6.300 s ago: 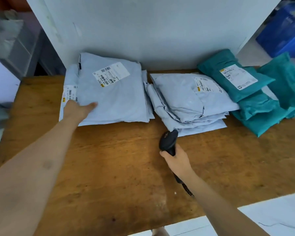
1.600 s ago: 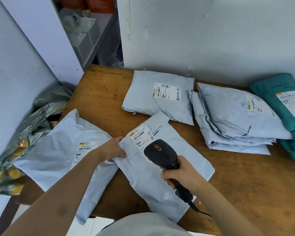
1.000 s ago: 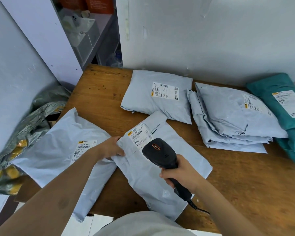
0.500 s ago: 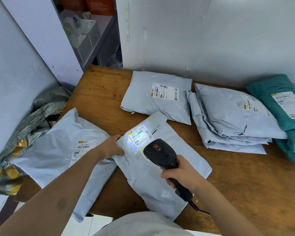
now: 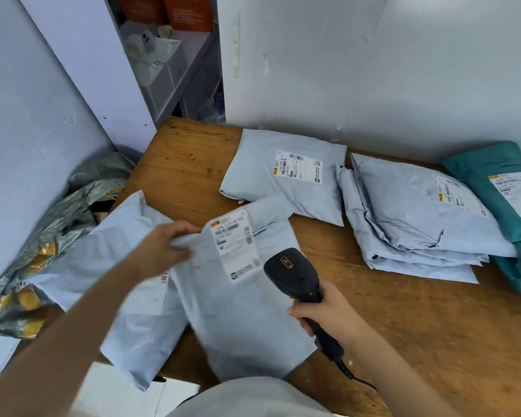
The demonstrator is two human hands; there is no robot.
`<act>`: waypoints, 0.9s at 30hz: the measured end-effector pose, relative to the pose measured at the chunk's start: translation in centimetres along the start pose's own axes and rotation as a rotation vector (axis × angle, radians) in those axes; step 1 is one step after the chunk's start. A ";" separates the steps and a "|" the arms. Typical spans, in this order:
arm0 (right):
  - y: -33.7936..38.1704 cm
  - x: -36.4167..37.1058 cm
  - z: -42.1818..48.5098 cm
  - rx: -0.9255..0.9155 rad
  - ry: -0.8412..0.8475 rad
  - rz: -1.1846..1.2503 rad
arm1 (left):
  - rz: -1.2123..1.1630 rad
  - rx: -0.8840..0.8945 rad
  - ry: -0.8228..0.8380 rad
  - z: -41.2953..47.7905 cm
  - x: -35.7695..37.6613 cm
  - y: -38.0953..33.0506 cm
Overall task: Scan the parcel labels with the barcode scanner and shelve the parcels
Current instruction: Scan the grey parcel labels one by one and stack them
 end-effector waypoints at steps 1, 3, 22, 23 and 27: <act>-0.1 -0.1 0.1 0.003 0.008 -0.008 | 0.037 -0.026 -0.010 -0.5 -2.5 0.3; -0.1 0.2 0.6 0.003 0.049 -0.036 | 0.129 -0.114 -0.094 -1.4 -8.2 1.6; -1.1 2.0 2.5 0.110 0.116 -0.091 | -0.160 -0.877 -0.382 -12.3 -6.3 19.0; -1.2 2.0 2.5 0.117 0.117 -0.096 | -0.179 -0.873 -0.418 -12.7 -6.2 19.4; -1.5 2.2 2.8 0.125 0.132 -0.108 | -0.388 -0.885 -0.617 -14.7 -6.3 21.9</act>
Point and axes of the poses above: each hand's wrist, its own z-axis towards the middle knuckle, its own x-axis out of the palm, y = z × x, the point moved 10 cm from there along z, towards the middle knuckle, and after that the axes turned 15 degrees about y, right-handed, at the moved point
